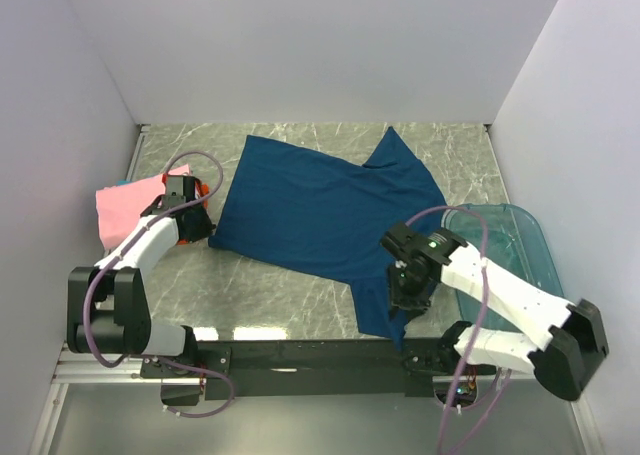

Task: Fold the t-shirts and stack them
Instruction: Fold the tshirt

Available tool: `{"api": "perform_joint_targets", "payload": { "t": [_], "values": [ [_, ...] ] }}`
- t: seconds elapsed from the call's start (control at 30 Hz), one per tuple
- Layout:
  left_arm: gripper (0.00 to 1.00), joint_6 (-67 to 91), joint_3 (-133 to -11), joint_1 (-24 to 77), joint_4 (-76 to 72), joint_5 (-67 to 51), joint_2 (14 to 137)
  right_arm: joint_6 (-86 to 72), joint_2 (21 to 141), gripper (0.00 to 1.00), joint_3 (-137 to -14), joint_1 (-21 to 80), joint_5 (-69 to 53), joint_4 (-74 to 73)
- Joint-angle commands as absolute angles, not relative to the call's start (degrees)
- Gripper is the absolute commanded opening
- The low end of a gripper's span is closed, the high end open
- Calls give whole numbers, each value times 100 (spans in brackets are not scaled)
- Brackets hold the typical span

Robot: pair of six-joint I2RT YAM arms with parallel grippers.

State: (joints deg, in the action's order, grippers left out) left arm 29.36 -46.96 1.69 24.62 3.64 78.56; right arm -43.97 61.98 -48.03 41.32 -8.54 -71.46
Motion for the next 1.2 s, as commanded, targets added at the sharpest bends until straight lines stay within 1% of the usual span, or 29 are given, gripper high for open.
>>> {"api": "perform_joint_targets", "payload": {
  "t": [0.0,0.17,0.33,0.53,0.83,1.03,1.1,1.17],
  "values": [
    [0,2874,-4887,141,2285,176,7927,-3842,6661,43,-5010,4174,-843,-6215],
    [0,2848,-4966,141,2303,193,7989,-3446,7487,41,-5054,4394,-1081,-5328],
    [0,2839,-5036,141,2329,229,8033,-3278,8128,41,-5018,4737,-1248,-4931],
    [0,2848,-5071,141,2329,193,8130,-3120,8621,38,-5168,5053,-1292,-4676],
    [0,2839,-5019,141,2347,176,8191,-3059,9122,38,-5185,5369,-1459,-4500],
    [0,2795,-5010,141,2391,185,8165,-3304,9290,38,-5168,5572,-1363,-4491],
    [1,2795,-4983,141,2399,193,8139,-3454,9290,37,-5107,5616,-1327,-4509],
    [0,2795,-4931,141,2382,193,8112,-3550,9272,31,-5037,5634,-1309,-4483]
  ]
}}
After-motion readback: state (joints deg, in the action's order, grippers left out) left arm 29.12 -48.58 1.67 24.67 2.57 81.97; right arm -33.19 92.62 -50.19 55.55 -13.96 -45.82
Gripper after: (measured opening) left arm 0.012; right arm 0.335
